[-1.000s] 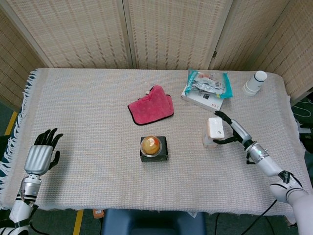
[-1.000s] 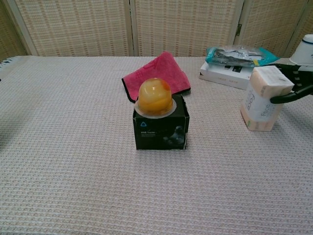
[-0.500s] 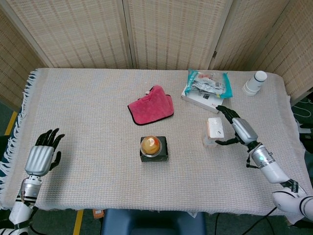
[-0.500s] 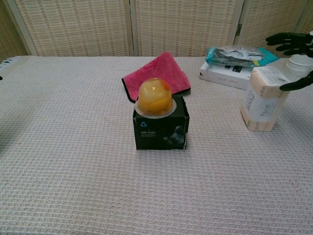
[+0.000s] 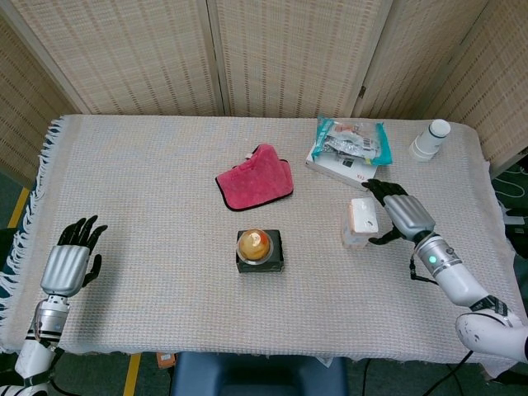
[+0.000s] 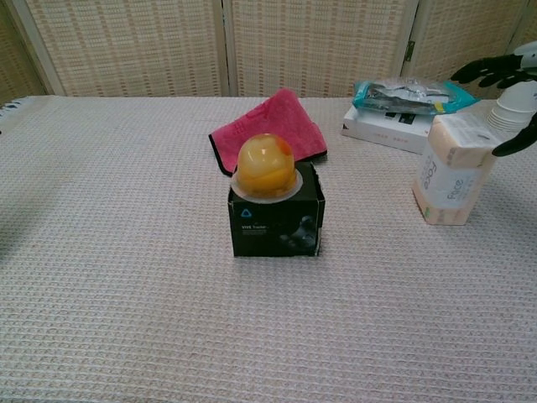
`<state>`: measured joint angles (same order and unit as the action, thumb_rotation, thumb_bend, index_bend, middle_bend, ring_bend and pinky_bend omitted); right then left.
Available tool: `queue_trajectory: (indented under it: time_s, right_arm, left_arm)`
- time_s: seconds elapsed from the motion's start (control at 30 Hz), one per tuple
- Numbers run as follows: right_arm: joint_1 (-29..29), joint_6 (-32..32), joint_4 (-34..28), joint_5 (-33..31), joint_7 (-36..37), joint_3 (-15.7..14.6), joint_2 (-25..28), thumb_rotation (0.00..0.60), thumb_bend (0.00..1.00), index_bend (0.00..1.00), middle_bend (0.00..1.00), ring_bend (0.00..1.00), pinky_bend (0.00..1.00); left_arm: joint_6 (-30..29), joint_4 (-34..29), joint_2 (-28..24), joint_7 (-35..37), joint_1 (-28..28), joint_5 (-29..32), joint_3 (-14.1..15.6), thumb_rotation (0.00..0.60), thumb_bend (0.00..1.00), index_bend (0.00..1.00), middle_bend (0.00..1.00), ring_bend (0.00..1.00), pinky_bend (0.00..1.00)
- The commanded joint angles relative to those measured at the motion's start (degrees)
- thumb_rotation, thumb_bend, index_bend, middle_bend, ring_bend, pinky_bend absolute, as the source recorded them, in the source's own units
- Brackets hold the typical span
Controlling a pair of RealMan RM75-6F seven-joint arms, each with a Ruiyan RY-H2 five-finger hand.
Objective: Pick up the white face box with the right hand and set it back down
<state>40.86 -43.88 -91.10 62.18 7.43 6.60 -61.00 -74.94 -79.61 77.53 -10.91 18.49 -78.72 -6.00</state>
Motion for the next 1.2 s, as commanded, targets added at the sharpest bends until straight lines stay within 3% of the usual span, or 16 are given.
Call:
queue_trajectory:
  time_s: [0.03,0.3,0.5,0.63,1.07,1.2]
  right_arm:
    - [1.90,3.40,0.97,-3.01,-2.39,0.40,-0.65,0.600,0.08,0.00,0.00,0.00,0.00]
    - [3.89,7.59,3.62,-4.51,-2.44,1.16,-2.59,0.600,0.08,0.00,0.01,0.00,0.00]
    - [4.63,8.43,4.54,-5.87,-3.40,1.31,-3.05,0.600,0.08,0.04,0.07,0.00,0.00]
    - [5.75,8.84,5.07,-8.04,-5.96,1.03,-3.30,0.600,0.08,0.12,0.17,0.01,0.00]
    - [8.86,7.42,3.15,-16.49,-13.98,-0.63,-3.09,0.600,0.08,0.29,0.24,0.05,0.00]
    - [9.16,6.46,3.04,-17.65,-15.43,-1.00,-3.33,0.600,0.17,0.34,0.29,0.08,0.00]
  left_arm:
    - [-0.10,0.01,0.02,-0.06,-0.01,-0.04,-0.02,0.600,0.55,0.16,0.00,0.00,0.11]
    - [-0.07,0.27,0.05,0.05,-0.06,0.34,-0.24,0.600,0.55,0.16,0.00,0.00,0.11]
    - [0.38,0.61,0.19,-0.20,0.03,0.79,-0.31,0.600,0.55,0.16,0.00,0.00,0.11]
    - [0.24,0.61,0.20,-0.01,0.03,0.62,-0.32,0.600,0.55,0.16,0.00,0.00,0.11]
    - [0.03,0.76,0.20,0.35,0.01,0.45,-0.38,0.600,0.55,0.16,0.00,0.00,0.11]
    - [-0.07,0.70,0.16,0.32,-0.05,0.44,-0.39,0.600,0.55,0.16,0.00,0.00,0.11]
